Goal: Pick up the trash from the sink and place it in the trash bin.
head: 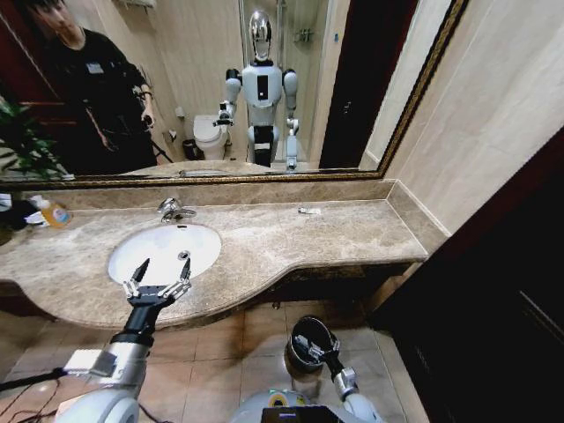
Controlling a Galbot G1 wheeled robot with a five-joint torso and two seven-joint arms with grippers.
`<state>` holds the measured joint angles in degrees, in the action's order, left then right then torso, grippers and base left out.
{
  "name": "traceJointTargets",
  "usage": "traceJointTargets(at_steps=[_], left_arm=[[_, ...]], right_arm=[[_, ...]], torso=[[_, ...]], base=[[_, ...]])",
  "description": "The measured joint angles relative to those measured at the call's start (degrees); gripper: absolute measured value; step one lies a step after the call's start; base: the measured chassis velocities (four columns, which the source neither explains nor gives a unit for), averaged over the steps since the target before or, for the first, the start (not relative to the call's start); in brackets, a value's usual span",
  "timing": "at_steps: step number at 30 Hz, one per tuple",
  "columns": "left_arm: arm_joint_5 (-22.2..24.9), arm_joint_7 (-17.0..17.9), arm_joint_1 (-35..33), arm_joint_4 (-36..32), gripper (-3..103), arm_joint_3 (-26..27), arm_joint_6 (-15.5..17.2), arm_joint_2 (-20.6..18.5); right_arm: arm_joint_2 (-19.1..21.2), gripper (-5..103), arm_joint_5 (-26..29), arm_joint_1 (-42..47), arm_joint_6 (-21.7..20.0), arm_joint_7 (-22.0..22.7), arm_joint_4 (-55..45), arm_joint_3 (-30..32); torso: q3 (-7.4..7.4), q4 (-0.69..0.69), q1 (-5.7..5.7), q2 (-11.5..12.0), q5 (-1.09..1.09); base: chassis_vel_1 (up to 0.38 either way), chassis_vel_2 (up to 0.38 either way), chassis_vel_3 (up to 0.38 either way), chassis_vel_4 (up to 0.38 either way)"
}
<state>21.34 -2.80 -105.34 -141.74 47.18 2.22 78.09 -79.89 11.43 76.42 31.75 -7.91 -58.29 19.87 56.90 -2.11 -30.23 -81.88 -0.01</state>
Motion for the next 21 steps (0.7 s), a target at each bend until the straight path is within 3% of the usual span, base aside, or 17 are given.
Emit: traceJointTargets(at_steps=[2, 12, 18, 21], left_arm=[[0.0, 0.0, 0.0, 0.0, 100, 0.0, 0.0, 0.0], [0.0, 0.0, 0.0, 0.0, 100, 0.0, 0.0, 0.0], [0.0, 0.0, 0.0, 0.0, 100, 0.0, 0.0, 0.0], [0.0, 0.0, 0.0, 0.0, 100, 0.0, 0.0, 0.0]], right_arm=[[1.4, 100, 2.1, 3.5, -4.0, 0.2, -9.0, 0.2], [3.8, 100, 3.7, 9.5, -7.8, 0.1, -26.9, 2.5], [5.2, 100, 3.7, 13.6, -16.2, 4.2, -42.9, 3.1], [5.9, 100, 3.7, 13.7, -17.8, 4.9, -46.2, 3.0]], torso=[[0.00, 0.00, 0.00, 0.0, 0.01], [0.00, 0.00, 0.00, 0.0, 0.00], [0.00, 0.00, 0.00, 0.0, 0.01], [0.00, 0.00, 0.00, 0.0, 0.01]], base=[[0.000, 0.000, 0.000, 0.000], [0.000, 0.000, 0.000, 0.000], [0.000, 0.000, 0.000, 0.000], [0.000, 0.000, 0.000, 0.000]])
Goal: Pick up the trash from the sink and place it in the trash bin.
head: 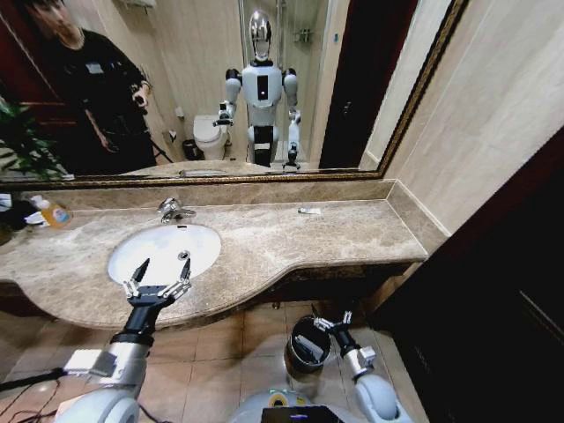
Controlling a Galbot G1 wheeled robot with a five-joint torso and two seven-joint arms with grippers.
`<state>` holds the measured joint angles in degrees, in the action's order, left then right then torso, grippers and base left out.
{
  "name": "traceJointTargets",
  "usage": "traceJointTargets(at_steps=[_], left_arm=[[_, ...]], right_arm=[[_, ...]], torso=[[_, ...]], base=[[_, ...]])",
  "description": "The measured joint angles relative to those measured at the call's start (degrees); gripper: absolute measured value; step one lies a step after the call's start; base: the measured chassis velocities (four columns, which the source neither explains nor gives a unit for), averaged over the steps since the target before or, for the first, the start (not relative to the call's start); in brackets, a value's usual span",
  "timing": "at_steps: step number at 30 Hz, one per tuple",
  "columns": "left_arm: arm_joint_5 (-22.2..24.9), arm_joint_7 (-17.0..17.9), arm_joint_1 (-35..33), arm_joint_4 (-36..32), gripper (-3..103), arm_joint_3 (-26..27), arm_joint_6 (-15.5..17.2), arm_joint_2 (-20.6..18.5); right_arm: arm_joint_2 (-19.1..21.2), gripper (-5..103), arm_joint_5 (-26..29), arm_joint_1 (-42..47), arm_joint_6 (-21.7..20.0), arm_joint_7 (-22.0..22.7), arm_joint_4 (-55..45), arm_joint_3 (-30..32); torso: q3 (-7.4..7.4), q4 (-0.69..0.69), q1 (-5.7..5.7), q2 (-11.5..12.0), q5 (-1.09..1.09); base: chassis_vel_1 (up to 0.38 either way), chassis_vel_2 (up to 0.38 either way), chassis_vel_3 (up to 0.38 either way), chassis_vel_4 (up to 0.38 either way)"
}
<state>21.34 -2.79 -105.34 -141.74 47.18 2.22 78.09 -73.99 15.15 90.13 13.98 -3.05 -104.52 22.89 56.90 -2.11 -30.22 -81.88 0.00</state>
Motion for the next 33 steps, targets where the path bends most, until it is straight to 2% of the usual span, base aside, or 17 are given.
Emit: traceJointTargets(at_steps=[5, 9, 11, 12, 15, 16, 19, 20, 22, 24, 27, 28, 29, 31, 33], left_arm=[[0.0, 0.0, 0.0, 0.0, 100, 0.0, 0.0, 0.0], [0.0, 0.0, 0.0, 0.0, 100, 0.0, 0.0, 0.0], [0.0, 0.0, 0.0, 0.0, 100, 0.0, 0.0, 0.0], [0.0, 0.0, 0.0, 0.0, 100, 0.0, 0.0, 0.0], [0.0, 0.0, 0.0, 0.0, 100, 0.0, 0.0, 0.0], [0.0, 0.0, 0.0, 0.0, 100, 0.0, 0.0, 0.0], [0.0, 0.0, 0.0, 0.0, 100, 0.0, 0.0, 0.0], [0.0, 0.0, 0.0, 0.0, 100, 0.0, 0.0, 0.0], [0.0, 0.0, 0.0, 0.0, 100, 0.0, 0.0, 0.0], [0.0, 0.0, 0.0, 0.0, 100, 0.0, 0.0, 0.0], [0.0, 0.0, 0.0, 0.0, 100, 0.0, 0.0, 0.0], [0.0, 0.0, 0.0, 0.0, 100, 0.0, 0.0, 0.0], [0.0, 0.0, 0.0, 0.0, 100, 0.0, 0.0, 0.0], [0.0, 0.0, 0.0, 0.0, 100, 0.0, 0.0, 0.0], [0.0, 0.0, 0.0, 0.0, 100, 0.0, 0.0, 0.0]], right_arm=[[3.6, 100, 0.9, -4.5, -4.9, 0.8, -6.5, -1.4], [6.9, 100, 3.1, -11.1, -8.7, 0.9, -6.4, -2.8], [10.4, 100, 7.1, -19.4, -14.0, 0.1, -4.1, -4.5], [10.4, 100, 7.1, -19.4, -14.0, 0.1, -4.1, -4.5], [13.9, 100, 11.2, -28.9, -18.8, -2.6, 1.3, -6.5], [13.9, 100, 11.2, -28.9, -18.8, -2.6, 1.3, -6.5], [17.6, 100, 15.1, -37.7, -22.8, -5.8, 7.8, -10.5], [17.6, 100, 15.1, -37.7, -22.8, -5.8, 7.8, -10.5], [18.9, 100, 18.4, -44.3, -25.6, -6.9, 11.7, -13.8], [19.0, 100, 19.2, -47.4, -26.4, -7.5, 13.8, -15.3], [17.1, 100, 20.0, -58.5, -28.2, -8.5, 23.8, -20.9], [17.1, 100, 20.0, -58.5, -28.2, -8.5, 23.8, -20.9], [15.9, 100, 20.1, -62.0, -28.8, -8.6, 27.5, -22.5], [13.7, 100, 19.5, -68.3, -29.6, -9.8, 34.0, -25.0], [13.3, 100, 19.2, -69.6, -29.8, -10.3, 35.5, -25.4]], torso=[[0.00, 0.01, 0.00, 0.0, 0.00], [0.01, 0.00, 0.00, 0.0, -0.01], [0.01, -0.01, -0.01, 0.0, -0.02], [0.01, -0.01, -0.01, 0.0, -0.02], [0.01, -0.02, -0.01, 0.0, 0.00], [0.01, -0.02, -0.01, 0.0, 0.00], [0.02, 0.01, -0.01, 0.0, -0.01], [0.02, 0.01, -0.01, 0.0, -0.01], [0.01, 0.00, -0.01, 0.0, 0.01], [0.01, 0.01, -0.01, 0.0, -0.02], [0.01, 0.00, -0.01, 0.0, -0.01], [0.01, 0.00, -0.01, 0.0, -0.01], [0.02, -0.01, -0.01, 0.0, -0.05], [0.01, -0.01, -0.02, 0.0, 0.01], [0.01, -0.02, -0.01, 0.0, 0.02]], base=[[0.000, 0.000, 0.000, 0.000], [0.000, 0.000, 0.000, 0.000], [0.000, 0.000, 0.000, 0.000], [0.000, 0.000, 0.000, 0.000], [0.000, 0.000, 0.000, 0.000], [0.000, 0.000, 0.000, 0.000], [0.000, 0.000, 0.000, 0.000], [0.000, 0.000, 0.000, 0.000], [0.000, 0.000, 0.000, 0.000], [0.000, 0.000, 0.000, 0.000], [0.000, 0.000, 0.000, 0.000], [0.000, 0.000, 0.000, 0.000], [0.000, 0.000, 0.000, 0.000], [0.000, 0.000, 0.000, 0.000], [0.000, 0.000, 0.000, 0.000]])
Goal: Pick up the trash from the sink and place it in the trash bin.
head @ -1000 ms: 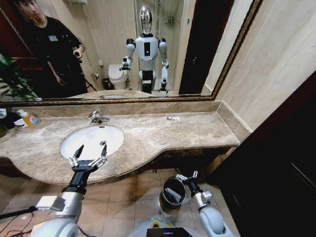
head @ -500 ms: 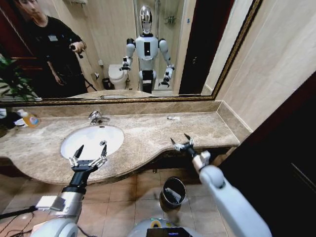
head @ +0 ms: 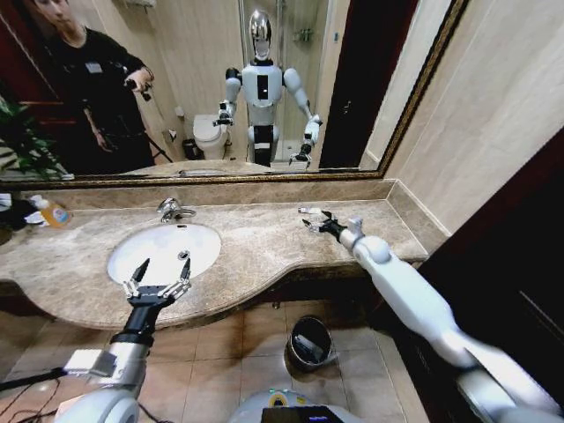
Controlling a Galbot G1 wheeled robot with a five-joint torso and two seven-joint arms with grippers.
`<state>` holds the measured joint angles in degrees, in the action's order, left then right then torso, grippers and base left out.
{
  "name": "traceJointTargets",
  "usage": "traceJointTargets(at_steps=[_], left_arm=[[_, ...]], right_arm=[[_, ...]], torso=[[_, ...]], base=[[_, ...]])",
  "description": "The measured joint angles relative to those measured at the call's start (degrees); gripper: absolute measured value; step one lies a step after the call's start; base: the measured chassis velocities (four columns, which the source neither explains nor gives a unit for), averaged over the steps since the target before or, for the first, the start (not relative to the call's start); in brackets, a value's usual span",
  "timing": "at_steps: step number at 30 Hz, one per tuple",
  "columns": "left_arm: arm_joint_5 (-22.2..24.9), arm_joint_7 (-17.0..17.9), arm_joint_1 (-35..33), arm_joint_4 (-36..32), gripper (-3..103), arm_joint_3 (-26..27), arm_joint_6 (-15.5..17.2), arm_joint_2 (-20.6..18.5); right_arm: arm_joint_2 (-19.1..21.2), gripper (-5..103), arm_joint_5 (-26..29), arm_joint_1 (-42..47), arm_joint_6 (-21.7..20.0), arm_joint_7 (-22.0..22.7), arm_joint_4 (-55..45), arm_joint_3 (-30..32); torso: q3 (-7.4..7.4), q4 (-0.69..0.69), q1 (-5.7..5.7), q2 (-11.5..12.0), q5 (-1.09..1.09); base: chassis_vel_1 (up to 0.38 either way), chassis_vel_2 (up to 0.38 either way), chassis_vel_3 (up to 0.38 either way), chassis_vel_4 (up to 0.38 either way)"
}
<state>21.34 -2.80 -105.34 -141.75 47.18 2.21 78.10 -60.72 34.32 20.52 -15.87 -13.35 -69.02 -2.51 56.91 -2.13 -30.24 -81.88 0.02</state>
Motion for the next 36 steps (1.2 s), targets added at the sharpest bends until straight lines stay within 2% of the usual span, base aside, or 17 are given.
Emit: traceJointTargets(at_steps=[2, 5, 6, 8, 9, 10, 12, 16, 21, 24, 27, 32, 36], left_arm=[[0.0, 0.0, 0.0, 0.0, 100, 0.0, 0.0, 0.0], [0.0, 0.0, 0.0, 0.0, 100, 0.0, 0.0, 0.0], [0.0, 0.0, 0.0, 0.0, 100, 0.0, 0.0, 0.0], [0.0, 0.0, 0.0, 0.0, 100, 0.0, 0.0, 0.0], [0.0, 0.0, 0.0, 0.0, 100, 0.0, 0.0, 0.0], [0.0, 0.0, 0.0, 0.0, 100, 0.0, 0.0, 0.0], [0.0, 0.0, 0.0, 0.0, 100, 0.0, 0.0, 0.0], [0.0, 0.0, 0.0, 0.0, 100, 0.0, 0.0, 0.0], [0.0, 0.0, 0.0, 0.0, 100, 0.0, 0.0, 0.0], [0.0, 0.0, 0.0, 0.0, 100, 0.0, 0.0, 0.0], [0.0, 0.0, 0.0, 0.0, 100, 0.0, 0.0, 0.0], [0.0, 0.0, 0.0, 0.0, 100, 0.0, 0.0, 0.0], [0.0, 0.0, 0.0, 0.0, 100, 0.0, 0.0, 0.0]], right_arm=[[-1.9, 100, -3.0, -5.8, -0.9, -3.6, 7.2, -2.1], [-2.9, 100, -4.4, -9.4, -3.0, -4.5, 11.5, -4.8], [-3.3, 100, -4.4, -10.9, -6.1, -4.8, 12.5, -5.8], [-3.3, 100, -4.4, -11.3, -7.1, -5.0, 12.7, -5.9], [-3.7, 100, -4.4, -12.8, -10.6, -6.9, 14.1, -6.6], [-3.9, 100, -4.5, -13.5, -11.3, -8.0, 15.1, -7.0], [-4.5, 100, -5.9, -15.7, -11.9, -10.9, 18.6, -7.9], [-5.4, 100, -6.5, -17.5, -12.7, -11.9, 21.4, -7.9], [-7.6, 100, -10.0, -20.0, -14.1, -14.0, 26.0, -6.9], [-8.1, 100, -10.4, -20.5, -14.5, -14.5, 26.9, -6.9], [-8.5, 100, -8.3, -21.0, -15.1, -14.3, 27.7, -7.4], [-9.8, 100, -4.4, -21.1, -16.1, -12.0, 29.3, -6.9], [-11.0, 100, -3.8, -21.0, -16.1, -10.9, 30.5, -5.6]], torso=[[0.00, 0.01, 0.00, 0.0, -0.01], [0.00, 0.02, 0.00, 0.0, -0.02], [0.00, 0.02, 0.00, 0.0, -0.03], [0.00, 0.01, 0.00, 0.0, -0.02], [-0.01, 0.02, 0.01, 0.0, -0.01], [-0.01, 0.02, 0.01, 0.0, -0.01], [0.00, 0.02, 0.01, 0.0, -0.02], [-0.01, 0.03, 0.01, 0.0, -0.01], [0.00, 0.02, 0.01, 0.0, -0.01], [0.00, 0.02, 0.01, 0.0, -0.02], [-0.01, 0.03, 0.01, 0.0, -0.01], [-0.01, 0.02, 0.01, 0.0, -0.02], [-0.01, 0.02, 0.01, 0.0, -0.02]], base=[[0.000, 0.000, 0.000, 0.000], [0.000, 0.000, 0.000, 0.000], [0.000, 0.000, 0.000, 0.000], [0.000, 0.000, 0.000, 0.000], [0.000, 0.000, 0.000, 0.000], [0.000, 0.000, 0.000, 0.000], [0.000, 0.000, 0.000, 0.000], [0.000, 0.000, 0.000, 0.000], [0.000, 0.000, 0.000, 0.000], [0.000, 0.000, 0.000, 0.000], [0.000, 0.000, 0.000, 0.000], [0.000, 0.000, 0.000, 0.000], [0.000, 0.000, 0.000, 0.000]])
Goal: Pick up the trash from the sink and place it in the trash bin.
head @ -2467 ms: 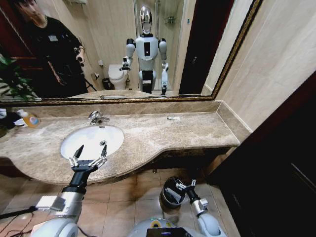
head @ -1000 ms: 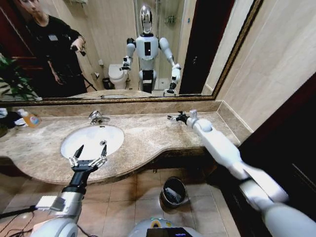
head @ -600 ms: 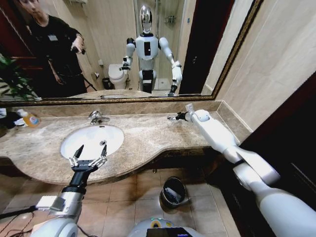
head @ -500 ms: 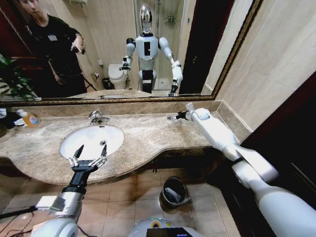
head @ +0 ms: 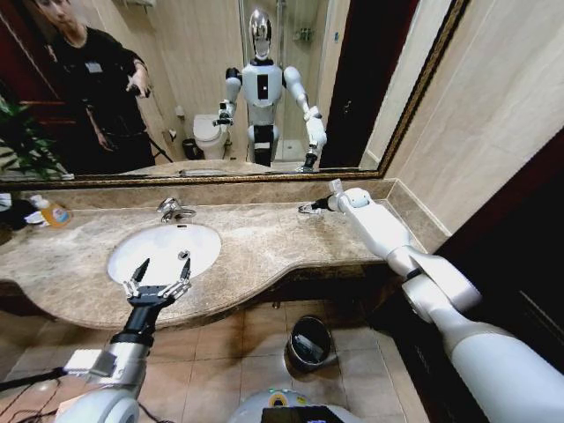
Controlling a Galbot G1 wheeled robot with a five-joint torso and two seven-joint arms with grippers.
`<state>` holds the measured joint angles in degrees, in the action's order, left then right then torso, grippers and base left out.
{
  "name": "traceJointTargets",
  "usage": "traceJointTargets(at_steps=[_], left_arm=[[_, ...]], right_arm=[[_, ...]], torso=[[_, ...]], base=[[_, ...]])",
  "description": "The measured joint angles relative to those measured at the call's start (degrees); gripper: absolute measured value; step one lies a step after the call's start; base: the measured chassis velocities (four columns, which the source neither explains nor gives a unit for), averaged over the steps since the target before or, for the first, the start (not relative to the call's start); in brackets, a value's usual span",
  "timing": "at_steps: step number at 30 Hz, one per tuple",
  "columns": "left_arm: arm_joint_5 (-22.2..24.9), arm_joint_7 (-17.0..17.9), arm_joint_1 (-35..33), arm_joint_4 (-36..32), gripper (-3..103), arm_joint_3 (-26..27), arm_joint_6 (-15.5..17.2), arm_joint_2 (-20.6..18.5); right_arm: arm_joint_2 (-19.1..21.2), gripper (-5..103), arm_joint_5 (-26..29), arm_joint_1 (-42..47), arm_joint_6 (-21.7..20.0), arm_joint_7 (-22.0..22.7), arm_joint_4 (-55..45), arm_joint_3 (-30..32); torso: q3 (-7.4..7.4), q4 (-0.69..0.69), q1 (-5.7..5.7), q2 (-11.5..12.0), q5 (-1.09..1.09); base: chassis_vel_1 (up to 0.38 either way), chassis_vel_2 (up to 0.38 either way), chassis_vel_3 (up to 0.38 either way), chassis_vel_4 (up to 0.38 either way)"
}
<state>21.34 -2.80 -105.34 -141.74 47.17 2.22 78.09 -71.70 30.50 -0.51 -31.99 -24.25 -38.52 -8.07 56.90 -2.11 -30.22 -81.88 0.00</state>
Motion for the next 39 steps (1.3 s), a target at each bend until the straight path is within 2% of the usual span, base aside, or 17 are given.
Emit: traceJointTargets(at_steps=[6, 10, 13, 28, 39], left_arm=[[0.0, 0.0, 0.0, 0.0, 100, 0.0, 0.0, 0.0], [0.0, 0.0, 0.0, 0.0, 100, 0.0, 0.0, 0.0], [0.0, 0.0, 0.0, 0.0, 100, 0.0, 0.0, 0.0], [0.0, 0.0, 0.0, 0.0, 100, 0.0, 0.0, 0.0], [0.0, 0.0, 0.0, 0.0, 100, 0.0, 0.0, 0.0]], right_arm=[[-0.3, 100, -0.9, 0.4, 0.7, -0.7, 1.0, 0.2], [-0.6, 100, -4.2, 0.3, 2.5, -3.2, 3.1, 0.0], [-1.1, 100, -7.9, -0.6, 5.5, -6.0, 6.3, 0.3], [-1.3, 100, -6.5, 0.0, 5.6, -5.9, 5.7, 1.7], [-2.0, 100, -7.8, 0.3, 6.0, -5.5, 6.7, 2.2]], torso=[[0.00, 0.00, 0.00, 0.0, 0.00], [0.00, 0.01, 0.00, 0.0, -0.01], [0.00, 0.00, 0.00, 0.0, 0.00], [0.00, 0.00, 0.00, 0.0, 0.00], [0.00, 0.00, 0.00, 0.0, 0.00]], base=[[0.000, 0.000, 0.000, 0.000], [0.000, 0.000, 0.000, 0.000], [0.000, 0.000, 0.000, 0.000], [0.000, 0.000, 0.000, 0.000], [0.000, 0.000, 0.000, 0.000]])
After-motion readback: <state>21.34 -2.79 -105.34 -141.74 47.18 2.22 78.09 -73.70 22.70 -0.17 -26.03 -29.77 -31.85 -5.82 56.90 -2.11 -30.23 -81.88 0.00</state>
